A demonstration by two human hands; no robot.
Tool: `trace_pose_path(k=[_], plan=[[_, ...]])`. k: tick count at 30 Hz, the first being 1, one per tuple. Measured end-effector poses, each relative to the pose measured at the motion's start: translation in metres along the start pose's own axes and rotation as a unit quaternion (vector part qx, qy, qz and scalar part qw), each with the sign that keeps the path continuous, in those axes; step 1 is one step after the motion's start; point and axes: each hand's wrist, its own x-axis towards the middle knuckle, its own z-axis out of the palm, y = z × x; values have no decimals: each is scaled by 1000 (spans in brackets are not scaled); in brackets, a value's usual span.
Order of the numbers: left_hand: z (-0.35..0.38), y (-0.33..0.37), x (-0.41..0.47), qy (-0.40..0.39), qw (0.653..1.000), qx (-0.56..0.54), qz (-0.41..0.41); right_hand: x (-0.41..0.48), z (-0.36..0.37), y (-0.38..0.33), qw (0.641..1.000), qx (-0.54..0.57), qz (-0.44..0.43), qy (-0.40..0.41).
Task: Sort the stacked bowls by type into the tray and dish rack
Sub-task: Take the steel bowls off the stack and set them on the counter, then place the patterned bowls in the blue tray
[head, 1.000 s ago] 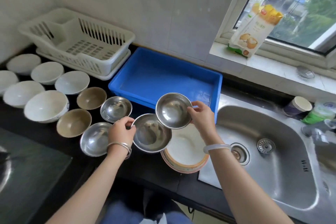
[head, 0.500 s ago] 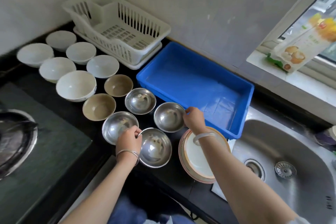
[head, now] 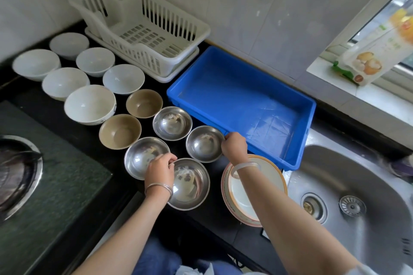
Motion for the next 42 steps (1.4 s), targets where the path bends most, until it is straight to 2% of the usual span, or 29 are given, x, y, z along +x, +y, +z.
trace_pose_path(k=[7,15,19,24,26,28,32,35,37,42], plan=[[8,0,6,-5,1000,21,18,2,-3,-1,999,-1,-15,-37],[11,-2,9,-17,997,62,35,-6,-9,-3,997,-16,-60,-40],[8,0,10,-14,997,60,40,-19,-21,3,995,-23,-91,33],[7,23,8,-6,996,36,81,-35,-48,45,987,3,-51,153],[13,38,2,-30,994,6,107,-44,-56,74,978,-6,-41,203],[23,53,-6,-76,990,-18,117,-55,-60,104,976,-23,-11,218],[49,76,-26,-193,972,20,136,-75,-57,149,983,-8,65,172],[64,84,-37,-254,955,76,132,-89,-50,162,983,41,80,159],[69,86,-41,-267,954,80,111,-95,-45,163,983,55,77,158],[67,89,-32,-241,962,59,113,-106,-35,157,979,76,82,172]])
